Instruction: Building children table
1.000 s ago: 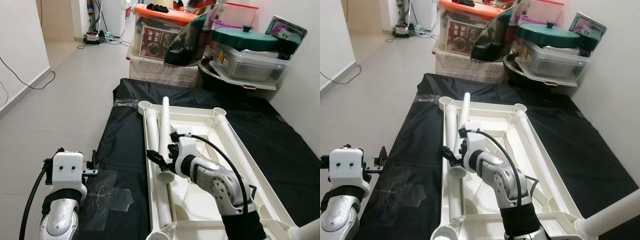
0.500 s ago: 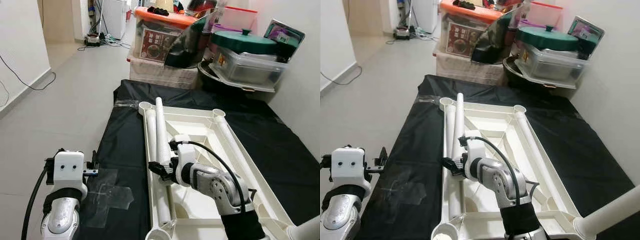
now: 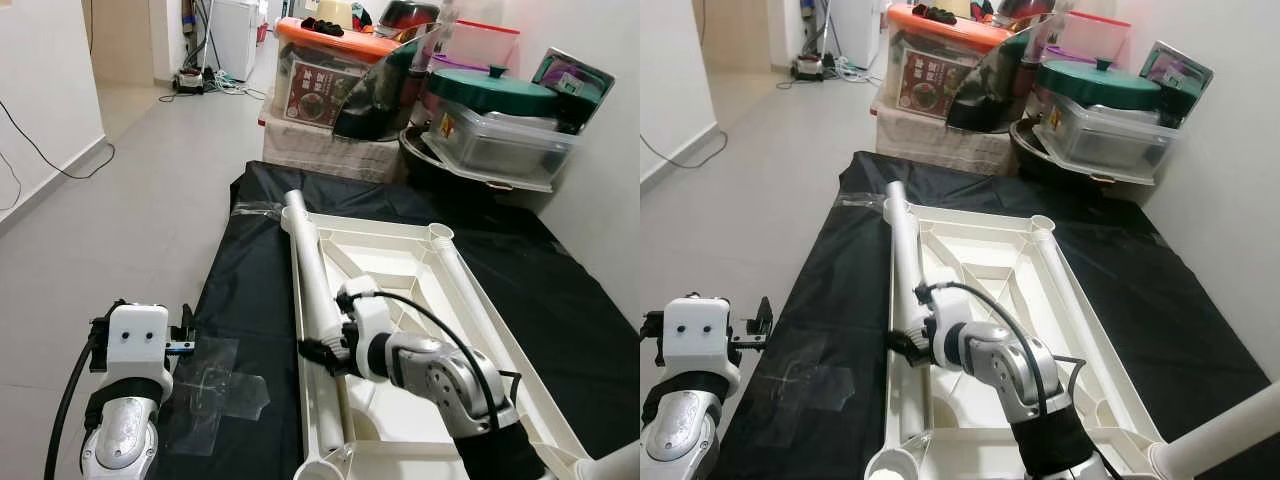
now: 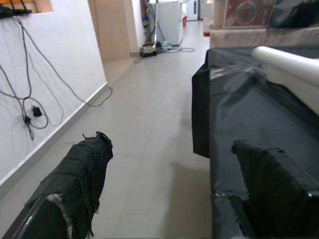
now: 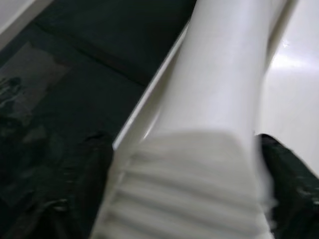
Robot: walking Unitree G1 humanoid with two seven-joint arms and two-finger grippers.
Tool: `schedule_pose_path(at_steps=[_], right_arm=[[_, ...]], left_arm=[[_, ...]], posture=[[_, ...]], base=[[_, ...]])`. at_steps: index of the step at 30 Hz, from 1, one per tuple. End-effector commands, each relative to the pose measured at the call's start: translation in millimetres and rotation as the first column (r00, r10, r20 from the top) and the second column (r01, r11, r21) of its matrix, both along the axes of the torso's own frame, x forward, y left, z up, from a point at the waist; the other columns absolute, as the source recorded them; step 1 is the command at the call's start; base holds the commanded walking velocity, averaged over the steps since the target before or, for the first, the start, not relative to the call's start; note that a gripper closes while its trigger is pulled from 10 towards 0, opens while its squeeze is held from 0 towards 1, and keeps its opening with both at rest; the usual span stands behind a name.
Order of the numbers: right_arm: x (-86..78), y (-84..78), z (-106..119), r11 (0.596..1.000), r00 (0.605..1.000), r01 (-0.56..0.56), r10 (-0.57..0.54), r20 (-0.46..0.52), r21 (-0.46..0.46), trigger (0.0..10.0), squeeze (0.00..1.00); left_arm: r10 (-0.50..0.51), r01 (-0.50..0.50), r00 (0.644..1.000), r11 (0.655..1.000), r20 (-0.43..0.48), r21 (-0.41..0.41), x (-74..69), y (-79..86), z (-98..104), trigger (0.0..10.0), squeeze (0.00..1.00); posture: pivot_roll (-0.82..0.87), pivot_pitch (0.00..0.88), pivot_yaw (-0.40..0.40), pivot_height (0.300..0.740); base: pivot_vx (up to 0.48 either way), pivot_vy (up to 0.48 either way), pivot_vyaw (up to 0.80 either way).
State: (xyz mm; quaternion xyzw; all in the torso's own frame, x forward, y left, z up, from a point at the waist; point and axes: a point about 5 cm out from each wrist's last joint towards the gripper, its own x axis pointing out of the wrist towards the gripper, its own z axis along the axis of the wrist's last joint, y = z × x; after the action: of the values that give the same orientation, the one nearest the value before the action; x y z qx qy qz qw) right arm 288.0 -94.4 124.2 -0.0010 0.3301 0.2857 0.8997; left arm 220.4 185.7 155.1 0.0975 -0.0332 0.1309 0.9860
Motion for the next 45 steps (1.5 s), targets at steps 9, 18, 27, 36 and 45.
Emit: schedule_pose_path(at_steps=[9,18,27,36,45], right_arm=[[-2.6,-20.2,-9.0,0.997,0.999,0.037,-0.038,-0.013,-0.074,0.0,0.0],[9.2,-9.8,6.6,0.997,0.989,0.07,-0.071,0.128,0.012,0.0,0.0],[25.3,-11.0,61.3,0.936,0.92,0.074,-0.198,0.339,0.345,0.0,0.0],[11.9,-3.9,71.3,0.936,0.859,-0.174,-0.008,0.511,0.307,0.0,0.0],[5.1,-12.2,54.6,0.947,0.804,-0.279,0.142,0.577,0.156,0.0,0.0]], left_arm=[[0.005,-0.005,0.999,1.0,-0.034,-0.001,-2.3,-2.3,-6.1,10.0,0.0],[0.016,-0.016,0.999,1.0,-0.031,0.002,-2.4,-0.7,-5.9,10.0,0.0],[-0.034,0.031,0.999,0.997,-0.035,-0.076,-2.1,-3.6,-6.5,10.0,0.0],[-0.36,0.411,0.912,0.784,0.197,-0.465,1.5,-35.2,20.6,10.0,0.0],[-0.554,0.686,0.726,0.54,0.407,-0.488,10.0,-40.8,52.5,10.0,0.0]], posture=[[0.11,0.0,-0.208,0.74],[0.12,0.0,-0.213,0.74],[0.13,0.0,-0.197,0.74],[0.13,0.0,-0.18,0.74],[0.11,0.0,-0.156,0.74]], base=[[0.0,0.0,0.0],[0.0,0.0,0.0],[0.0,0.0,0.0],[0.0,0.0,0.0],[0.0,0.0,0.0]])
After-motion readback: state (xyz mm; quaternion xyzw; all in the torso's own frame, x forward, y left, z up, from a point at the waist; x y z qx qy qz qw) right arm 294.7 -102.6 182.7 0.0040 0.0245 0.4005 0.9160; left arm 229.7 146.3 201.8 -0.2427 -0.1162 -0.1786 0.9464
